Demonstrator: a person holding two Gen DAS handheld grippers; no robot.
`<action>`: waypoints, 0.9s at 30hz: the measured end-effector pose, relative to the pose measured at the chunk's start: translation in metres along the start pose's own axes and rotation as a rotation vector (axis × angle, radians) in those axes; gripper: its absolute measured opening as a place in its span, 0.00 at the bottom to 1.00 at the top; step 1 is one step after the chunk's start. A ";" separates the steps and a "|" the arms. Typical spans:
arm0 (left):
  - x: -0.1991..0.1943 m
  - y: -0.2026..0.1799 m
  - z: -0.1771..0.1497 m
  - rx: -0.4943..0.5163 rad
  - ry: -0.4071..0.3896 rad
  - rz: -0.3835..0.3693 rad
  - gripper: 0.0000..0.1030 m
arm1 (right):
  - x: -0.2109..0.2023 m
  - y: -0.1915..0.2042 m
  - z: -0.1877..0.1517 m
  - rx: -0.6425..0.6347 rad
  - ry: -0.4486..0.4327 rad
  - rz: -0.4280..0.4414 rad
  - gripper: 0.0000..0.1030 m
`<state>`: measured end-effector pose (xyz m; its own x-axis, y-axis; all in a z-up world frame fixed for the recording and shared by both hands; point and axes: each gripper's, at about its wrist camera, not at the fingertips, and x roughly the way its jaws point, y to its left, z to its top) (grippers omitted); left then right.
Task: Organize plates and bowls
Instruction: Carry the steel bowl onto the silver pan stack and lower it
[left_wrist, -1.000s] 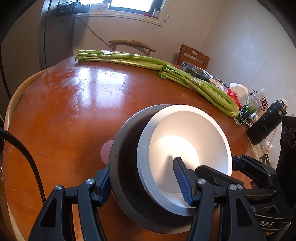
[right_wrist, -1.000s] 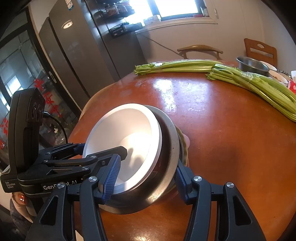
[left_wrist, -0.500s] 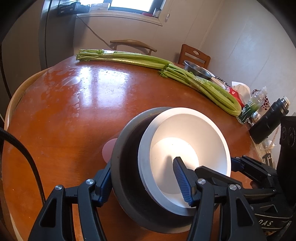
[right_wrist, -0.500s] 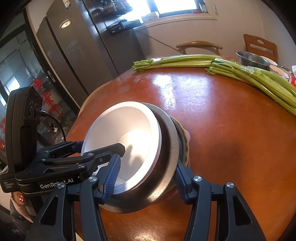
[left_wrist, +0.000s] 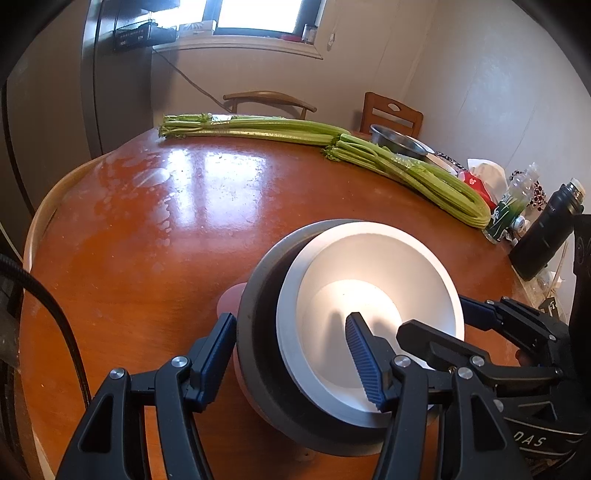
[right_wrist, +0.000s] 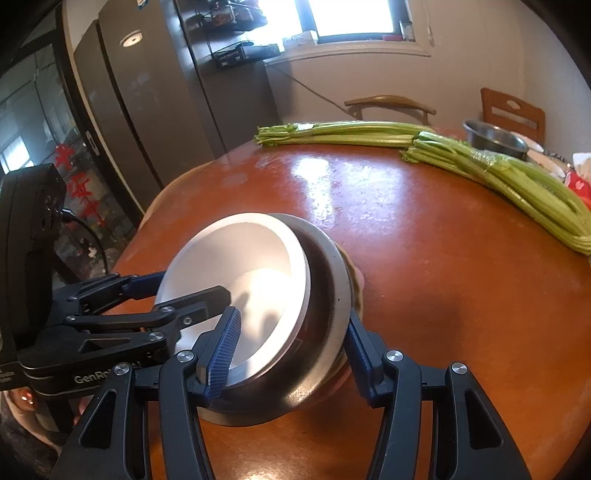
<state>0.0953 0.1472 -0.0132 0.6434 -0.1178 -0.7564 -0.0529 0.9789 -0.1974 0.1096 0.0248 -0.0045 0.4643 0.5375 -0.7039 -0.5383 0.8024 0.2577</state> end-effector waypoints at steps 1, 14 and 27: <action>0.000 0.000 0.000 0.003 -0.001 0.003 0.59 | 0.000 0.000 0.000 -0.004 -0.002 -0.008 0.56; -0.009 0.002 -0.003 -0.002 -0.014 0.023 0.59 | 0.003 0.000 -0.002 -0.034 0.000 -0.076 0.56; -0.028 -0.001 -0.005 -0.009 -0.058 0.062 0.59 | -0.011 -0.002 0.002 -0.007 -0.031 -0.048 0.56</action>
<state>0.0734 0.1491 0.0045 0.6817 -0.0473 -0.7301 -0.1002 0.9825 -0.1572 0.1074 0.0178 0.0037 0.5112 0.5067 -0.6942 -0.5199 0.8255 0.2197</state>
